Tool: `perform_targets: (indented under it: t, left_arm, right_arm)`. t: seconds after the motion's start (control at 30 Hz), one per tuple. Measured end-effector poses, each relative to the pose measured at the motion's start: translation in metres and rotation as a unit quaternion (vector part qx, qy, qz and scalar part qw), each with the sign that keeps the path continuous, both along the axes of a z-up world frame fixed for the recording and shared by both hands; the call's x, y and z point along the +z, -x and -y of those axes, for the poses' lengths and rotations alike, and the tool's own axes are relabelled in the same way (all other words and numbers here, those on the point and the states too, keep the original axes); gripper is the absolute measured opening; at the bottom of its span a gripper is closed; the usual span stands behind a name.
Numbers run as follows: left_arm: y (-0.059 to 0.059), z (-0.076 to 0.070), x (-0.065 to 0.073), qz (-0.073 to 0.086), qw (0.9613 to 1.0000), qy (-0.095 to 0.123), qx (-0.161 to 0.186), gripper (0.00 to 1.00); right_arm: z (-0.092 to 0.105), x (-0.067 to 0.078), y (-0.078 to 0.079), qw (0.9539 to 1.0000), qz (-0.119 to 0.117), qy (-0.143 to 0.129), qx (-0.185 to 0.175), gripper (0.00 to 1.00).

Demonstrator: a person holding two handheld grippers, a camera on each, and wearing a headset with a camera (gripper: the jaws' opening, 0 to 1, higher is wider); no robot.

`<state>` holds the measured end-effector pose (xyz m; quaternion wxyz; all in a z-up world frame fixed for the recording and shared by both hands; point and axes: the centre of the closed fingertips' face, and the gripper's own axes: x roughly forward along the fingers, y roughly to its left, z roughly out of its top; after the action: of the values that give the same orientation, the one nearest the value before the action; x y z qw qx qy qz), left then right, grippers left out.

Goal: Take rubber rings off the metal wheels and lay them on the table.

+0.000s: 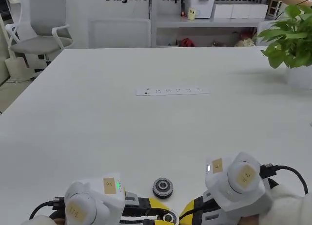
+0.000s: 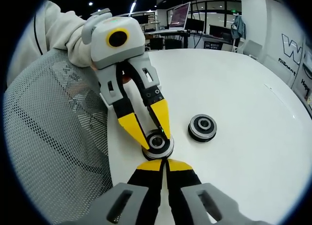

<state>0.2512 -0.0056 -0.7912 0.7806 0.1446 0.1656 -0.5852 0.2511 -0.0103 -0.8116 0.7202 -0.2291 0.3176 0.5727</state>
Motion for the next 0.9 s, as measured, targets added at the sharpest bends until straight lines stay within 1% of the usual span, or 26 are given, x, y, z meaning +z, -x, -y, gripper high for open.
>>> perform_targets:
  t: [0.07, 0.2, 0.27, 0.37, 0.4, 0.43, 0.47, 0.5, 0.53, 0.67, 0.7, 0.73, 0.77, 0.9]
  left_arm:
    - [0.0, -0.0003, -0.0001, 0.0, 1.0, 0.0, 0.001, 0.14]
    - [-0.0002, -0.001, 0.0001, 0.0, 1.0, 0.001, 0.002, 0.14]
    - [0.0, -0.0011, 0.0001, -0.001, 1.0, 0.001, 0.002, 0.14]
    - [0.0002, -0.0013, 0.0001, -0.001, 1.0, 0.001, 0.003, 0.14]
    - [0.0002, -0.0013, 0.0001, -0.001, 1.0, 0.001, 0.003, 0.14]
    - [0.0003, -0.0013, 0.0001, -0.002, 1.0, 0.002, 0.003, 0.14]
    - [0.0004, -0.0013, 0.0001, -0.003, 1.0, 0.003, 0.003, 0.14]
    - [0.0004, -0.0014, 0.0001, -0.005, 1.0, 0.005, 0.004, 0.14]
    - [0.0004, -0.0015, 0.0001, -0.005, 1.0, 0.005, 0.005, 0.14]
    - [0.0005, -0.0015, 0.0001, -0.006, 0.9999, 0.009, 0.004, 0.14]
    - [0.0007, -0.0014, 0.0001, -0.006, 0.9999, 0.009, 0.003, 0.14]
    - [0.001, -0.0012, 0.0001, -0.006, 0.9999, 0.01, 0.002, 0.14]
    - [0.0011, -0.0011, -0.0001, -0.006, 0.9999, 0.01, 0.001, 0.14]
    - [0.0016, -0.0001, -0.0002, -0.005, 0.9999, 0.014, -0.001, 0.14]
  right_arm:
    - [0.0004, 0.0014, -0.0018, 1.0, 0.007, 0.0, 0.0, 0.0]
    - [0.0016, 0.0014, -0.0038, 1.0, 0.004, 0.0, -0.008, 0.0]
    - [0.0014, 0.001, -0.004, 0.9999, -0.003, -0.002, -0.014, 0.0]
    - [0.0015, 0.0009, -0.0049, 0.9987, -0.031, -0.014, -0.038, 0.0]
    - [0.0025, 0.0012, -0.0047, 0.9972, -0.049, -0.02, -0.053, 0.0]
    - [0.0019, 0.0021, -0.0058, 0.9962, -0.057, -0.028, -0.059, 0.0]
    - [0.0031, 0.0027, -0.0055, 0.9942, -0.072, -0.034, -0.071, 0.0]
    - [0.0029, 0.0031, -0.0056, 0.9936, -0.077, -0.037, -0.074, 0.0]
    - [0.0031, 0.0043, -0.0061, 0.9918, -0.087, -0.047, -0.081, 0.0]
    - [0.0041, 0.0046, -0.0064, 0.9861, -0.117, -0.064, -0.099, 0.0]
    - [0.0041, 0.0046, -0.0062, 0.9844, -0.125, -0.068, -0.104, 0.0]
    - [0.0043, 0.0048, -0.0058, 0.9811, -0.139, -0.075, -0.112, 0.0]
    - [0.0045, 0.0048, -0.006, 0.9792, -0.146, -0.078, -0.116, 0.0]
    - [0.0061, 0.0044, -0.0059, 0.9746, -0.164, -0.087, -0.125, 0.0]
